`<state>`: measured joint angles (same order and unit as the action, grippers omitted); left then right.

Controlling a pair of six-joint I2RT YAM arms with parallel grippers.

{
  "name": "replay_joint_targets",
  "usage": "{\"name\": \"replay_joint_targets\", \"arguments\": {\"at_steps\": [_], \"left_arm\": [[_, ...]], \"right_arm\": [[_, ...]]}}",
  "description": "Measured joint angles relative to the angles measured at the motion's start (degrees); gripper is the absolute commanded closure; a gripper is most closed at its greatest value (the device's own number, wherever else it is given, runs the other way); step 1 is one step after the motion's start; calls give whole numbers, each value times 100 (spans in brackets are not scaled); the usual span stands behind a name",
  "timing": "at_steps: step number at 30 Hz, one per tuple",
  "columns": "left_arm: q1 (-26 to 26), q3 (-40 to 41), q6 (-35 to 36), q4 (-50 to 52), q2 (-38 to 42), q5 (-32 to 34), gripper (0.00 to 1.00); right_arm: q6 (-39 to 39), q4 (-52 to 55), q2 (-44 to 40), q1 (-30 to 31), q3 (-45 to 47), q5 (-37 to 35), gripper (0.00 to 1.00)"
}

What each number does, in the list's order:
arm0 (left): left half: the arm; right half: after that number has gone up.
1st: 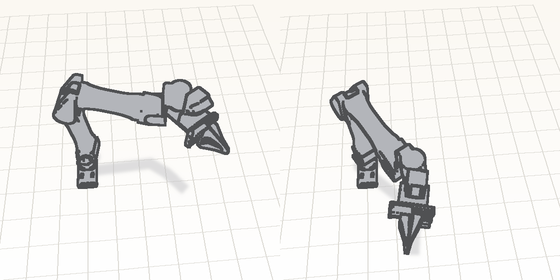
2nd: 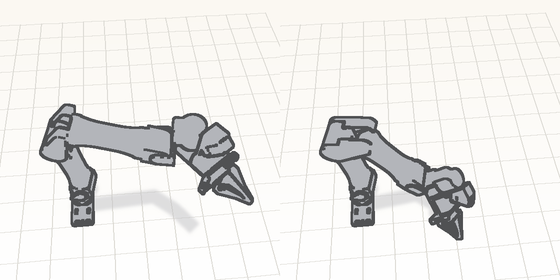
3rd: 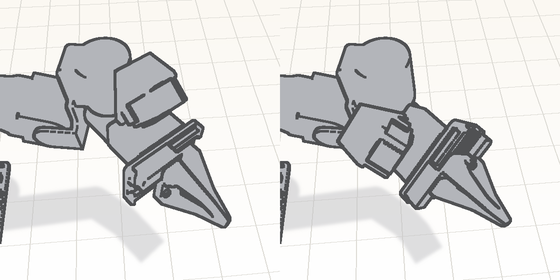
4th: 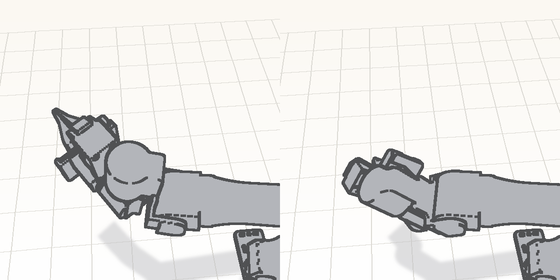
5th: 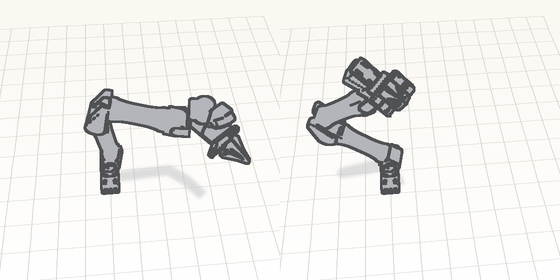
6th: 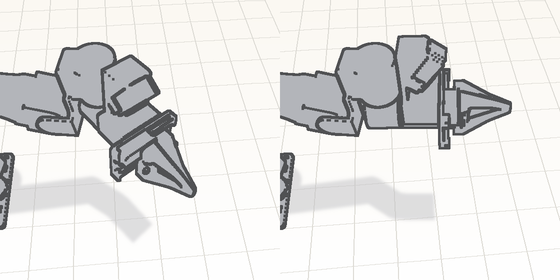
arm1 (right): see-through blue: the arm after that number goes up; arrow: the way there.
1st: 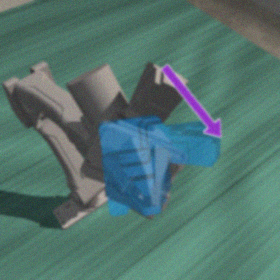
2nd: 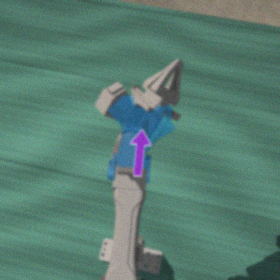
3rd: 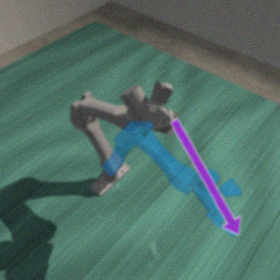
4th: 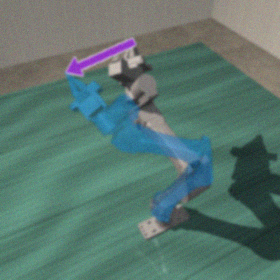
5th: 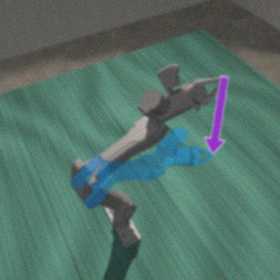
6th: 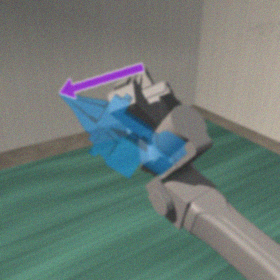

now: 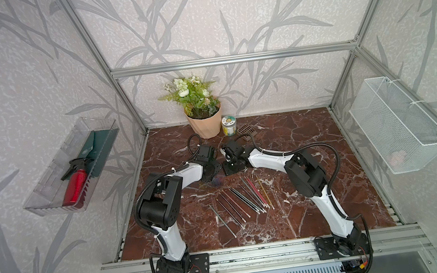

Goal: Remove the protective cover of the pencils
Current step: Adjust the protective sleeve at the center of the board.

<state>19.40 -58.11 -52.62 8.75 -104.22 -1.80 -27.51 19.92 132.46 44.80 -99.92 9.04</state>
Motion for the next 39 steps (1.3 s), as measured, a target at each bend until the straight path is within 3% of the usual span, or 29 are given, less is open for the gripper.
{"name": "replay_joint_targets", "arguments": {"at_steps": [19, 26, 30, 35, 39], "left_arm": [[-15, -4, 2, -55, -2, -157, 100], [-35, -4, 15, -57, 68, -219, 95], [-37, 48, 37, -63, 422, -216, 86], [-35, 472, 59, -195, 1263, -216, 78], [-37, 990, 59, -306, 1958, -214, 74]], "right_arm": [[-136, -175, -367, 306, 599, 39, 92], [-96, -24, -820, 295, 872, -271, 79], [-129, 0, -1589, 186, 1331, -566, 61], [-323, 15, -2529, -310, 2050, -1040, 58], [-514, 181, -2693, -872, 2430, -1473, 55]]}}
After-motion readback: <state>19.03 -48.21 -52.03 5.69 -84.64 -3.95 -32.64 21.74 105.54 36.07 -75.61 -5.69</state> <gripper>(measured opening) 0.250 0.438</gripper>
